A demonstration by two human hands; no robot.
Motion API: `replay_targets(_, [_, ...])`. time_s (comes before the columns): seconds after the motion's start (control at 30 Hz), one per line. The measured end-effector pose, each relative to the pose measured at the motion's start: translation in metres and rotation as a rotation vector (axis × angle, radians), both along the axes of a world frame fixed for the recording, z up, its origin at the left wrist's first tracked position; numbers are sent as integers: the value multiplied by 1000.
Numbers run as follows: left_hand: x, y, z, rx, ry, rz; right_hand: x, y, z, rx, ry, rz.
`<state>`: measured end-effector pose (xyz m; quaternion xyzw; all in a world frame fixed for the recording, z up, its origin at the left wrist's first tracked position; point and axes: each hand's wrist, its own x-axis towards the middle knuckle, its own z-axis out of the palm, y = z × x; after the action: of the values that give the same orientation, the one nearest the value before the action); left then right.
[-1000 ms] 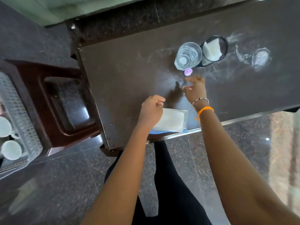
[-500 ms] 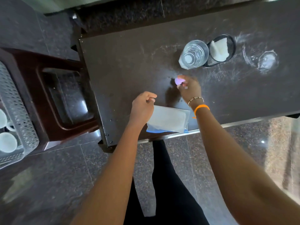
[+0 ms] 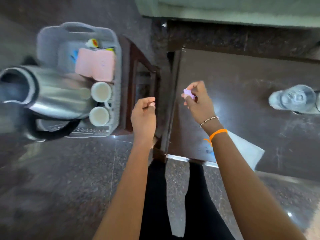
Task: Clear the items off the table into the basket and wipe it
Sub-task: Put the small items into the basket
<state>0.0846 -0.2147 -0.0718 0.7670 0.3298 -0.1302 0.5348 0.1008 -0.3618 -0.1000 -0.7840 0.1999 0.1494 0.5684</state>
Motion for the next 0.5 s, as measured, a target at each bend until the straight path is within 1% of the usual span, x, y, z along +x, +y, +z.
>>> replay_targets(0.1, [20,56,10,3,-62,133,36,59,23,69,-45,56])
replay_targets(0.2, [44,99,12,2,-104,262,69,114,35,87,-83,94])
replay_targets(0.27, [58,121,10,-13,-106,305,90,146,35,80,-100,126])
replay_targets(0.37, [75,138,8,-63,-95,269,120,184,33,-19,-124,223])
replay_targets(0.5, [89,148,4,-135,-86,178,162,224,26,-34,-136,220])
